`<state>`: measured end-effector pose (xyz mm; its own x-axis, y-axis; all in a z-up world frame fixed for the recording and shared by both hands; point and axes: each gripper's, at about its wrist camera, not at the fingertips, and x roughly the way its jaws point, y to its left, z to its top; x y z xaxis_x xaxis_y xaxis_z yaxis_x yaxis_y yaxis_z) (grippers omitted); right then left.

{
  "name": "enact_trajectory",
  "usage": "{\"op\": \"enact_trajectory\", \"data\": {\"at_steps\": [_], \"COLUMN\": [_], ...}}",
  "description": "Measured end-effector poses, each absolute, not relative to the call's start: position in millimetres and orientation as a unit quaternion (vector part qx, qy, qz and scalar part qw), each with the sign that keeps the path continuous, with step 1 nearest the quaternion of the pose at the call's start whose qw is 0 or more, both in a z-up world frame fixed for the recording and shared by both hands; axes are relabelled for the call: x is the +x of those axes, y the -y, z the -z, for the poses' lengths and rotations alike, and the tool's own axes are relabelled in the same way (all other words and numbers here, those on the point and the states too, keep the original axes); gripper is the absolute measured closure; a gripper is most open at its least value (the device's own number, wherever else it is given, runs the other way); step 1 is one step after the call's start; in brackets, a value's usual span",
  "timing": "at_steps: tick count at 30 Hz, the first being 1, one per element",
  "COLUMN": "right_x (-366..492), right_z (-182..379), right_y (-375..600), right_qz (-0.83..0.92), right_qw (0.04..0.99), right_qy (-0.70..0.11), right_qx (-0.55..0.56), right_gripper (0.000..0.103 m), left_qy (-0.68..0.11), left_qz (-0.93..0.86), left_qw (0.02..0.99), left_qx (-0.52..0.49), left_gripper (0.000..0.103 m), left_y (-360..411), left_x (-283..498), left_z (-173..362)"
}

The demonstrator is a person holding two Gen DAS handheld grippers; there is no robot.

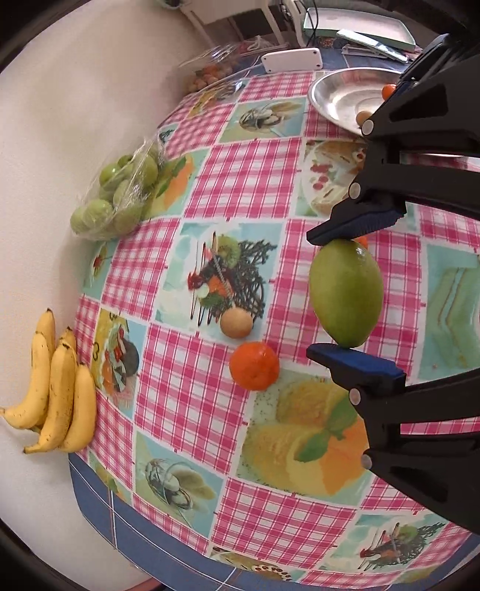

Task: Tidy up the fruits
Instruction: 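Carry the green mango with the left tool while the right tool carries the plum over the bowl, then release the green mango into the bowl with the left tool while the right tool releases the plum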

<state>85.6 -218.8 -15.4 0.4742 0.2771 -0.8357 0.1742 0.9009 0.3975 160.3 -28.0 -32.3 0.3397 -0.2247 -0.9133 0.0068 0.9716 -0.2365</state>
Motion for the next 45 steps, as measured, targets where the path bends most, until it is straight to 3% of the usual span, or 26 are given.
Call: {"op": "enact_trajectory", "data": {"at_steps": [23,45], "right_x": [20,18], "right_z": [25,45], "right_y": [379,392], "right_qz": [0.134,0.156], "right_qw": [0.803,0.784], "right_qy": [-0.478,-0.496], "right_qx": [0.329,0.34], "right_gripper": [0.074,0.073], "left_qy": [-0.568,-0.578], "left_qz": [0.264,0.272], "left_qw": [0.777,0.763], "left_qx": [0.065,0.099], "left_gripper": [0.046,0.046], "left_y": [217,241], "left_x": [63,46], "left_z": [28,44]}}
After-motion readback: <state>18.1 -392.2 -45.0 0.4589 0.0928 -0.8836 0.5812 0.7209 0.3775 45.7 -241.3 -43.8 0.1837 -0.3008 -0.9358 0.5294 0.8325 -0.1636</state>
